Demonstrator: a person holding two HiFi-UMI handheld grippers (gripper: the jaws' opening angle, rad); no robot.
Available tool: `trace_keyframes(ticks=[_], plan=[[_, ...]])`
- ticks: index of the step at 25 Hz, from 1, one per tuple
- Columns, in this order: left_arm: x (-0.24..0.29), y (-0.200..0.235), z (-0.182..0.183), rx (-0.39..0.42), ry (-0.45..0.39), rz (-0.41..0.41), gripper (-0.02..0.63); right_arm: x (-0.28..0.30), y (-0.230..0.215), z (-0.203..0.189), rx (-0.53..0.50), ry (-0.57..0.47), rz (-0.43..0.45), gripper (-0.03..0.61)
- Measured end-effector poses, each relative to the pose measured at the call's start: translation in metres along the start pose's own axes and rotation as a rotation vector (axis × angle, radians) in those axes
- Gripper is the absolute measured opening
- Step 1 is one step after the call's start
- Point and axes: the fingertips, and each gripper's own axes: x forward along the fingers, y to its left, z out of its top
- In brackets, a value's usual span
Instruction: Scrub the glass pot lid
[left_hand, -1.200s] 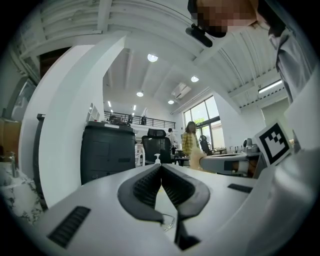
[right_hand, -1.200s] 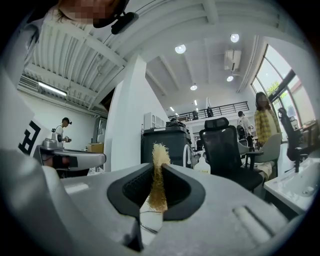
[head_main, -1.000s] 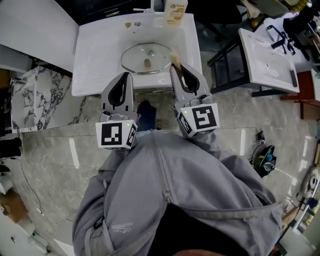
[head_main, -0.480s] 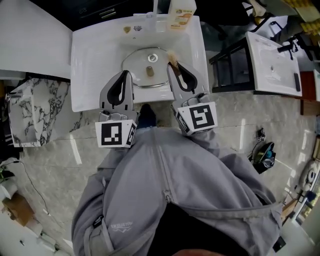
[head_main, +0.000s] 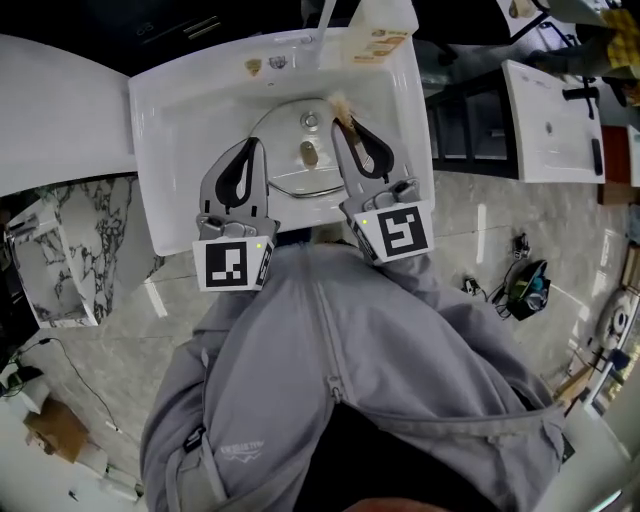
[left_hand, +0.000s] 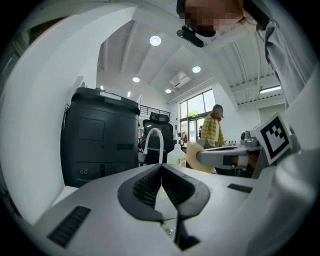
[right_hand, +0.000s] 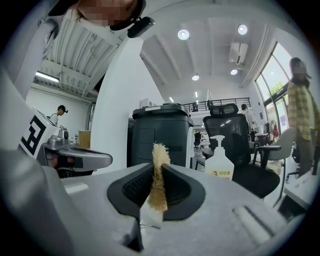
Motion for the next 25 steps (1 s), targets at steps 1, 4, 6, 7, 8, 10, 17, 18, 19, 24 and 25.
trace_keyframes(ticks=[1,4,6,7,8,10,17,18,19,24,25], plan=[[0.004,0.005,-0.003,-0.001,0.009,-0.007,0.006,0.007,0.001,-0.002,-0.002,0.006,-0.005,0.041],[0.014,0.019,-0.014,-0.009,0.035,-0.024,0.006,0.023,0.001,-0.011,-0.013,0.028,-0.016,0.041],[0.019,0.025,-0.022,-0.015,0.052,-0.031,0.006,0.030,0.002,-0.018,-0.011,0.044,-0.017,0.041],[0.021,0.028,-0.026,-0.017,0.062,-0.031,0.006,0.033,0.002,-0.021,-0.007,0.052,-0.014,0.041],[0.023,0.030,-0.031,-0.019,0.072,-0.029,0.006,0.036,0.003,-0.024,-0.001,0.059,-0.010,0.041],[0.025,0.034,-0.040,-0.023,0.094,-0.023,0.006,0.042,0.004,-0.030,0.011,0.070,-0.002,0.041],[0.025,0.044,-0.080,-0.045,0.194,0.019,0.006,0.063,0.012,-0.065,0.001,0.142,0.084,0.041],[0.026,0.045,-0.084,-0.045,0.206,0.027,0.006,0.066,0.013,-0.071,0.001,0.155,0.102,0.041],[0.026,0.046,-0.089,-0.044,0.217,0.035,0.006,0.069,0.014,-0.076,-0.002,0.168,0.121,0.041],[0.018,0.057,-0.122,-0.043,0.294,0.087,0.006,0.087,0.027,-0.103,-0.041,0.224,0.232,0.041],[0.017,0.058,-0.127,-0.049,0.311,0.094,0.006,0.090,0.031,-0.110,-0.045,0.241,0.254,0.041]])
